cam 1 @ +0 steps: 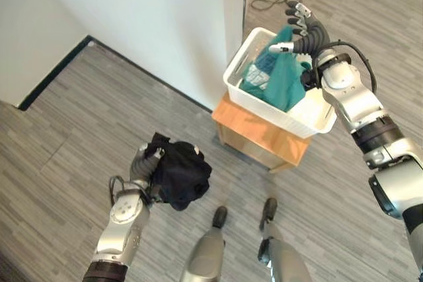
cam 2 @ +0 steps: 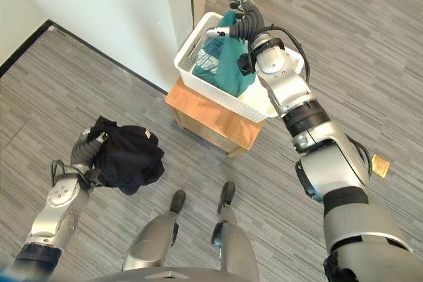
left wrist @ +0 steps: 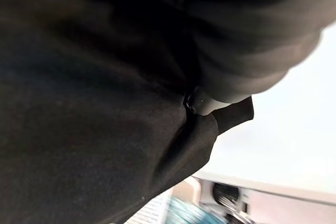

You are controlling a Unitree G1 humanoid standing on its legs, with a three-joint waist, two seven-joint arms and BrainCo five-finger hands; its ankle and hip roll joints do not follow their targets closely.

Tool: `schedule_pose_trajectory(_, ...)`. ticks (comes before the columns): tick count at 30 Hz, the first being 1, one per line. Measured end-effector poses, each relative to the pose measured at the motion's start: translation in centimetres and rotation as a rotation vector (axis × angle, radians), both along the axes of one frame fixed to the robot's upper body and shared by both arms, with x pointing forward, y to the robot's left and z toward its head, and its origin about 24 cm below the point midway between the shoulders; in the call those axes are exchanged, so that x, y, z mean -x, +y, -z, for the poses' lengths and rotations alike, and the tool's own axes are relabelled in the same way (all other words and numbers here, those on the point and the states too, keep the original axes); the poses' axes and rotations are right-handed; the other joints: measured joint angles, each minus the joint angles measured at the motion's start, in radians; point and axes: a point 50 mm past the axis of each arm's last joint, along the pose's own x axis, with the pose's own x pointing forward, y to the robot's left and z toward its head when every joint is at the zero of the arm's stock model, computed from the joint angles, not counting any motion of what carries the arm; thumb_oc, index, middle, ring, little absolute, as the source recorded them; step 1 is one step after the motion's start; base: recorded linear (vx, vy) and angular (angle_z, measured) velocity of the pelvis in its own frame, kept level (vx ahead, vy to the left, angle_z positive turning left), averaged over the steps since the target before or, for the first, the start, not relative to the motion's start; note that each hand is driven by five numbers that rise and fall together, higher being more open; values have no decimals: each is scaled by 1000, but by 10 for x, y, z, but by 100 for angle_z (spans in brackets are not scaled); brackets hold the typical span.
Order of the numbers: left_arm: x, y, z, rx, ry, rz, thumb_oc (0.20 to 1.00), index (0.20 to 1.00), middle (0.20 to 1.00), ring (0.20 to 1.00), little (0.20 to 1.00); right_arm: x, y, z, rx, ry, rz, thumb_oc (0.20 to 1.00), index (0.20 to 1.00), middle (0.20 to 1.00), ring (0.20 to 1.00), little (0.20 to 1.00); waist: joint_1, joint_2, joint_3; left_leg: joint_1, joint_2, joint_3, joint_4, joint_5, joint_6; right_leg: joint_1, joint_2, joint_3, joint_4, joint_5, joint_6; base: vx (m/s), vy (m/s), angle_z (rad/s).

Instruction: Pick up bed clothes into laundry basket.

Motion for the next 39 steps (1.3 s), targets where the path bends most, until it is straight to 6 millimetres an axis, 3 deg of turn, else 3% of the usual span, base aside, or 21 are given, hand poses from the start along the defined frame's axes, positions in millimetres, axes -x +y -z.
schedule_pose_trajectory(6, 0, 1, -4, -13, -19, 0, 200, 200, 200, 200, 200, 24, -17, 47, 6, 87, -49, 1000, 1000, 1000, 1000, 1000, -17, 16, -43, 44, 8, 5, -32, 3, 6, 27, -2, 5, 0, -11, 4, 66, 10, -3)
schedule_pose_trajectory(11, -6, 3, -35, -102, -115, 51, 200, 200, 200, 200, 200, 48, -32, 104, 37, 245, -61, 1000, 1000, 1000, 1000, 1000, -27, 46, -63, 84, 18, 1, -58, 5, 9, 55, 5, 3, 0, -17, 1, 42, 12, -3)
schedule_pose_trajectory(15, -9, 9, -46, -118, -159, 33, 200, 200, 200, 200, 200, 50, -47, 104, 107, 253, -24, 1000, 1000, 1000, 1000, 1000, -45, 76, -81, 102, 20, 1, -71, 8, 11, 66, 8, 4, 0, -18, 2, 39, 9, -1)
schedule_pose_trajectory(19, -9, 8, -46, -118, -159, 42, 200, 200, 200, 200, 200, 51, -63, 88, 126, 213, 13, 1000, 1000, 1000, 1000, 1000, -50, 75, -85, 122, 23, 3, -94, 15, 12, 74, 9, 5, 0, -22, 3, 34, 4, -2)
schedule_pose_trajectory(22, -10, 8, -51, -130, -170, 56, 200, 200, 200, 200, 200, 51, -64, 83, 136, 197, 9, 1000, 1000, 1000, 1000, 1000, -49, 73, -88, 130, 26, 1, -104, 17, 10, 78, 12, 3, 0, -25, 2, 41, 10, 3)
schedule_pose_trajectory(26, -16, 0, -85, -200, -279, 130, 200, 200, 200, 200, 200, 54, -55, 77, 215, 143, -9, 1000, 1000, 1000, 1000, 1000, -46, 75, -94, 139, 29, -4, -108, 21, 9, 90, 12, -3, 0, -28, 3, 42, 5, 6)
schedule_pose_trajectory(29, -29, -19, -116, -193, -389, 216, 200, 200, 200, 200, 200, 53, -35, 86, 249, 130, -45, 1000, 1000, 1000, 1000, 1000, -37, 77, -111, 141, 29, -6, -107, 22, 9, 94, 11, -12, 0, -28, 3, 14, 1, 4)
schedule_pose_trajectory(32, -30, -29, -129, -163, -445, 266, 200, 200, 200, 200, 200, 53, -21, 98, 335, 134, -82, 1000, 1000, 1000, 1000, 1000, -37, 79, -113, 142, 28, -7, -107, 22, 9, 95, 9, -12, 0, -29, 3, 9, 1, 1)
schedule_pose_trajectory(33, -33, -37, -136, -151, -460, 311, 200, 200, 200, 200, 200, 50, -12, 115, 396, 180, -101, 1000, 1000, 1000, 1000, 1000, -32, 79, -113, 148, 29, -10, -106, 22, 8, 104, 9, -17, 0, -33, 1, 22, 2, 4)
schedule_pose_trajectory(35, -34, -47, -147, -161, -499, 357, 200, 200, 200, 200, 200, 51, 2, 130, 463, 215, -147, 1000, 1000, 1000, 1000, 1000, -20, 80, -115, 148, 29, -19, -105, 22, 8, 106, 9, -23, 0, -37, 0, 10, 0, 12)
schedule_pose_trajectory(39, -30, -57, -155, -127, -546, 407, 200, 200, 200, 200, 200, 53, 19, 136, 443, 224, -198, 1000, 1000, 1000, 1000, 1000, 1, 88, -124, 143, 29, -31, -104, 23, 6, 106, 9, -34, 0, -39, -1, 5, 2, 8)
